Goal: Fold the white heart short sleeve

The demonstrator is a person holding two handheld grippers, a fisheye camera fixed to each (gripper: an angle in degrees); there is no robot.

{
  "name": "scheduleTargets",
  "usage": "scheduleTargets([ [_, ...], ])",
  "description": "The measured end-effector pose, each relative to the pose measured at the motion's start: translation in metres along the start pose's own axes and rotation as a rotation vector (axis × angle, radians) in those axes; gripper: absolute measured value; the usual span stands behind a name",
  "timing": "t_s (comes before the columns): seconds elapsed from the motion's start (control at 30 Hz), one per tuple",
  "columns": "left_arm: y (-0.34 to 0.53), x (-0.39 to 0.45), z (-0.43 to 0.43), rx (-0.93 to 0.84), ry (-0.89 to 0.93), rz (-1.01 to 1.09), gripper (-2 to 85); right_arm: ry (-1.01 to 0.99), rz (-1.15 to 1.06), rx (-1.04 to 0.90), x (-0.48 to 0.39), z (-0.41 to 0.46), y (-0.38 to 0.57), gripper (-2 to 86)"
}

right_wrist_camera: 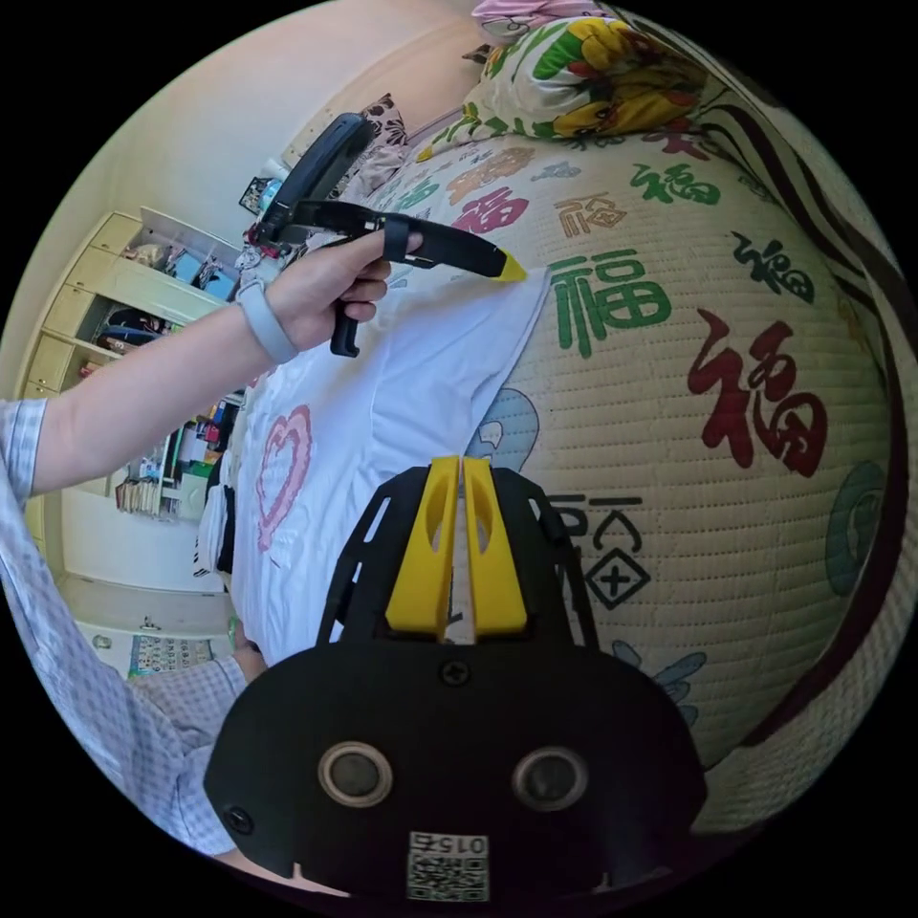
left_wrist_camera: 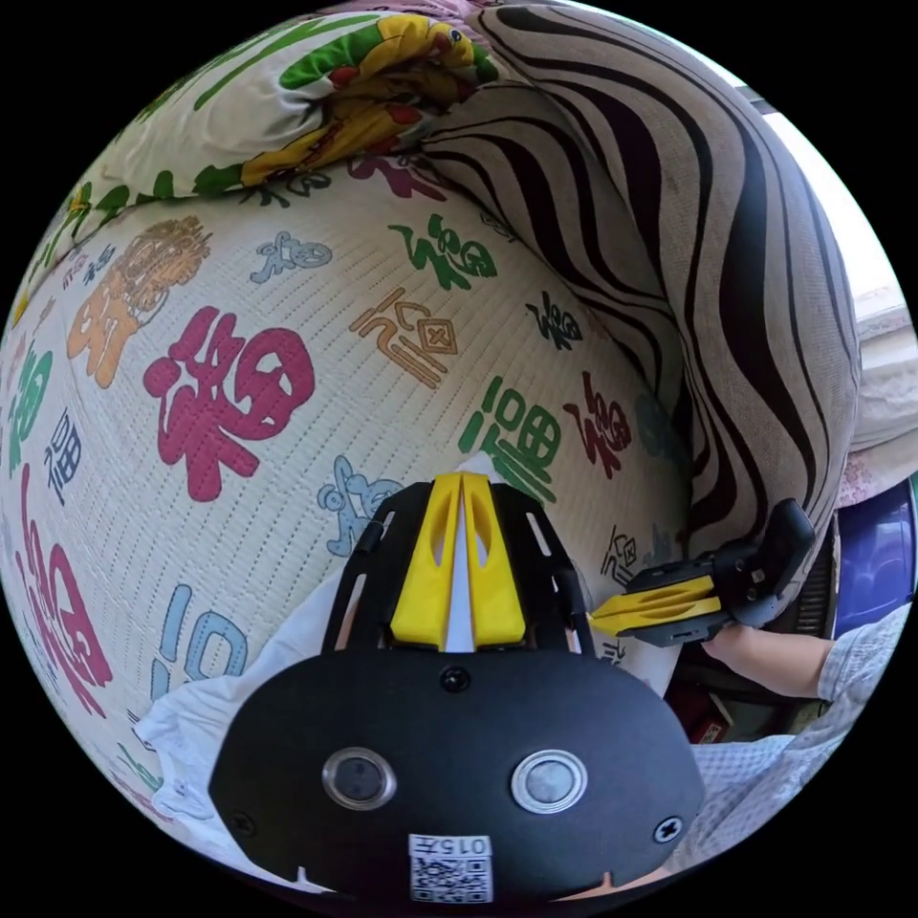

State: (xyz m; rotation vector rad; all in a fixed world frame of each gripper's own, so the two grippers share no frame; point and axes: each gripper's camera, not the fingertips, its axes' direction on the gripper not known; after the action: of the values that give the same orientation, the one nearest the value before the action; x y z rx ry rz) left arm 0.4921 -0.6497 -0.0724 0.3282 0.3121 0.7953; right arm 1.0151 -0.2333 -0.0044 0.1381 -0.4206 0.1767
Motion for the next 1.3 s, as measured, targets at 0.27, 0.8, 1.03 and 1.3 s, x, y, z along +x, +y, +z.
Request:
scheduleTargets([
  [0.27, 0.038, -0.008, -0.011, 0.046, 0.07, -0.048, 1.0, 0.14, 0.014, -0.017, -0.04, 0.012, 0.003, -0.5],
  [0.8, 0.506, -0.049, -0.204, 0.402, -0.081, -0.645, 6.4, -0.057, -0.165, -0.148, -0.264, 0.092, -0.02, -0.2],
  [1.03, 0.745, -0.127, -0.29, 0.554, -0.212, -1.126, 8.5, -0.158, -0.448, -0.224, -0.476, 0.211, -0.095, 2.6],
  [1.3, 0.829, -0.201, -0.302, 0.653, -0.025, -1.149, 9.2, -0.064, -0.449, -0.384, -0.689, 0.399, -0.193, 7.6],
])
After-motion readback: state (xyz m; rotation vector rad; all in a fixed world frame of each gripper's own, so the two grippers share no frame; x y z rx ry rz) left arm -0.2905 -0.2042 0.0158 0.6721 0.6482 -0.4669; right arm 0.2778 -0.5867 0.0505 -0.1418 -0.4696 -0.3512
